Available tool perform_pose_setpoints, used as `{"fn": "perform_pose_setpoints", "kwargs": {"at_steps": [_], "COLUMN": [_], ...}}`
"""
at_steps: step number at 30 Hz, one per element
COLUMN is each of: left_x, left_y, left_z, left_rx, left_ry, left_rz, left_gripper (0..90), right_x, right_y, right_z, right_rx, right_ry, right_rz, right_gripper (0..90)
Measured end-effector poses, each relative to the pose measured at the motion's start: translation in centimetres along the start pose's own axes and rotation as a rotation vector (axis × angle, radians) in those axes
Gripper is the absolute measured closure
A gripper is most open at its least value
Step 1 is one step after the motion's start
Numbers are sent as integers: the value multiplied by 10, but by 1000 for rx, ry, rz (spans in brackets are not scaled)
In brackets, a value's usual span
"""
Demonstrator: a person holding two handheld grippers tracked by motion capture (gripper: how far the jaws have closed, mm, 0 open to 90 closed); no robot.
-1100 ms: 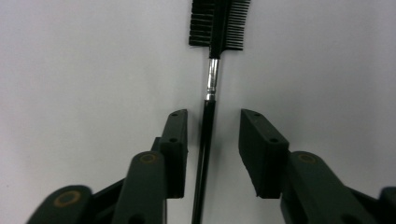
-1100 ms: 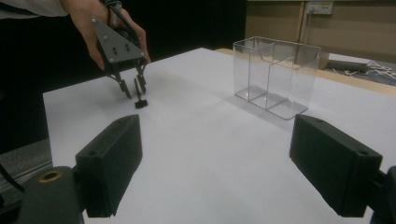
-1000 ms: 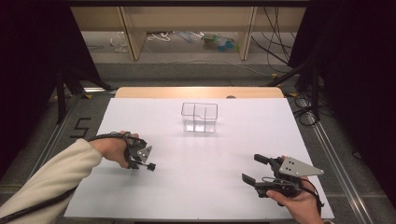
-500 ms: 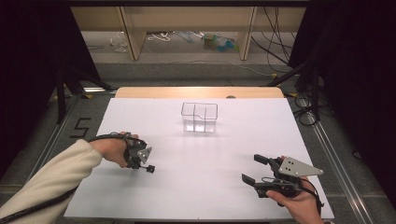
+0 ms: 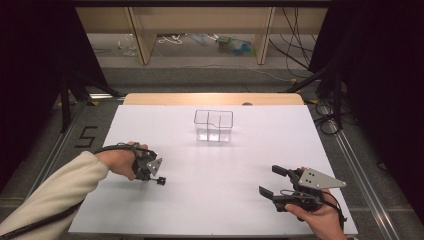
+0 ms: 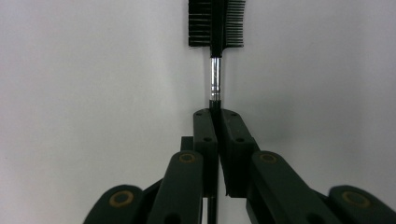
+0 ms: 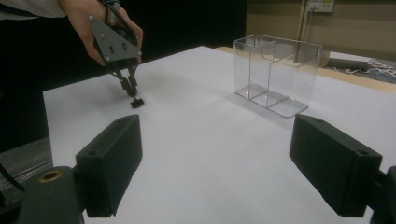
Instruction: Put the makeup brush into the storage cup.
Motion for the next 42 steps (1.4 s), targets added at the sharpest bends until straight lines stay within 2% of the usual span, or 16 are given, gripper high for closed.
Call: {"fn": "perform_pose_setpoints", "kwargs": {"at_steps": [4, 6, 8, 9, 11, 12, 13, 14, 15, 16, 17, 18, 21, 22, 25, 42], "left_x": [2, 1, 0, -2, -2, -1, -3, -3, -3, -1, -2, -1, -1, -2, -3, -9], "left_y": [0, 1, 2, 3, 4, 4, 4, 4, 5, 6, 6, 7, 10, 10, 11, 12], "left_z": [-4, -7, -10, -10, -13, -16, -17, -17, -21, -25, -25, -29, -34, -35, -37, -51], "left_rx": [10, -8, -16, -47, -60, -46, -75, -75, -87, -70, -99, -75, -109, -124, -145, -216], "left_ry": [10, 23, 29, 35, 50, 56, 59, 59, 73, 80, 86, 90, 110, 113, 121, 176], "left_rz": [26, 13, 13, -20, -28, -9, -45, -45, -50, -22, -48, -17, -22, -33, -42, -66], "left_gripper": [859, 860, 860, 859, 860, 860, 860, 860, 860, 860, 860, 860, 860, 860, 860, 861], "right_x": [-2, 0, 0, 0, 0, 0, 0, 0, -2, 0, -2, 0, 0, -2, 0, 0], "right_y": [1, 0, 0, 0, 0, 0, 0, 0, 0, 0, 0, 0, 0, 1, 0, 0], "right_z": [0, -1, -1, -1, -1, -1, -1, -1, 1, 0, 0, -1, -1, 0, -1, -1], "right_rx": [-6, 15, 12, 13, 13, 11, 12, 14, -12, -6, -4, 8, 8, -9, 11, 13], "right_ry": [-12, -12, -12, -12, -12, -14, -14, -4, -6, -1, -14, -11, -12, -12, -7, -14], "right_rz": [-31, -1, -4, -5, -6, -3, -3, 0, -28, -6, -26, -6, -6, -36, 4, -4], "right_gripper": [182, 183, 183, 182, 183, 183, 183, 183, 182, 183, 183, 183, 183, 183, 183, 183]}}
Point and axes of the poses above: each handheld gripper's, and its own axes: z roughly forward along the jaws, y roughly out of its top, x roughly to its left, the point moved 2 cm from there along z, roughly forward along the jaws, and after that the axes turned 9 degrees about -x, right-handed, at the moved point
